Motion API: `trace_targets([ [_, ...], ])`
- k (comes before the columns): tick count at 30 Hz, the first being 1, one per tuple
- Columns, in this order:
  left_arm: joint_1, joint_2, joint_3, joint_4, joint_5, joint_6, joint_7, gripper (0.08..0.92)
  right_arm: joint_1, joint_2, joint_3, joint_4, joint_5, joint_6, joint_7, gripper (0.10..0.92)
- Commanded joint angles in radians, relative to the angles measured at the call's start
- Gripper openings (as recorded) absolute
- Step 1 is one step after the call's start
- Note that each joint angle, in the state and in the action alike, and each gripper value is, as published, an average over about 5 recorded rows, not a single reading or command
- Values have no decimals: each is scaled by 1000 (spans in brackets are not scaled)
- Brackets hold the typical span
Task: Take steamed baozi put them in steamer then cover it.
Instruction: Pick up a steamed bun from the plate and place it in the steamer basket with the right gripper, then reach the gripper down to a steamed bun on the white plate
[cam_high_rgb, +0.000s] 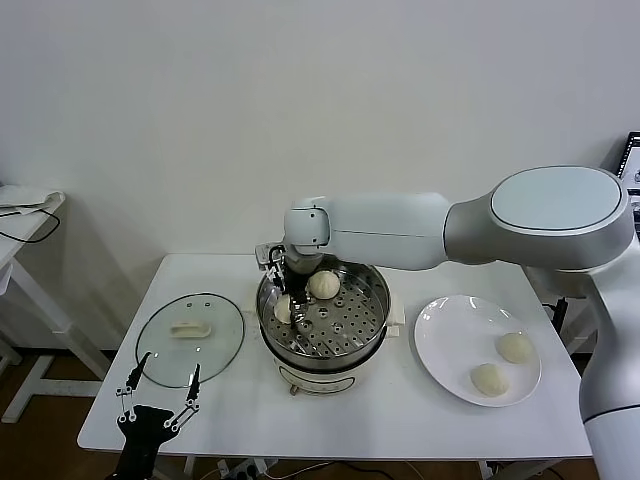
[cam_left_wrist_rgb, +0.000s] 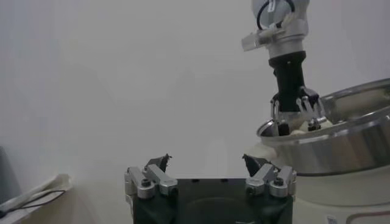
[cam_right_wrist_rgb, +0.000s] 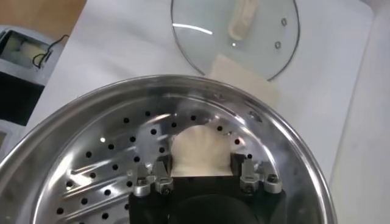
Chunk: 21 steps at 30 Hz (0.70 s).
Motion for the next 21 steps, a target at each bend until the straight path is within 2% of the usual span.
trace_targets([
  [1, -1, -3, 1, 1, 1, 2, 0, 823, -2, -13, 15, 15, -5, 1, -20, 761],
  [4, 0, -4, 1, 0, 1, 3, 0, 823, 24, -67, 47, 58, -30, 2, -57, 811],
  [7, 1, -4, 0, 0, 1, 4, -1, 823, 67, -153, 89, 119, -75, 16, -122, 821],
  [11, -2, -1, 2, 2, 2, 7, 0, 823, 148, -334, 123, 205, -182, 74, -262, 822],
  [15, -5, 1, 8, 4, 3, 9, 0, 823, 207, -535, 134, 226, -283, 168, -368, 823],
  [21, -4, 2, 13, 5, 6, 9, 0, 823, 195, -785, 99, 217, -373, 265, -403, 823],
])
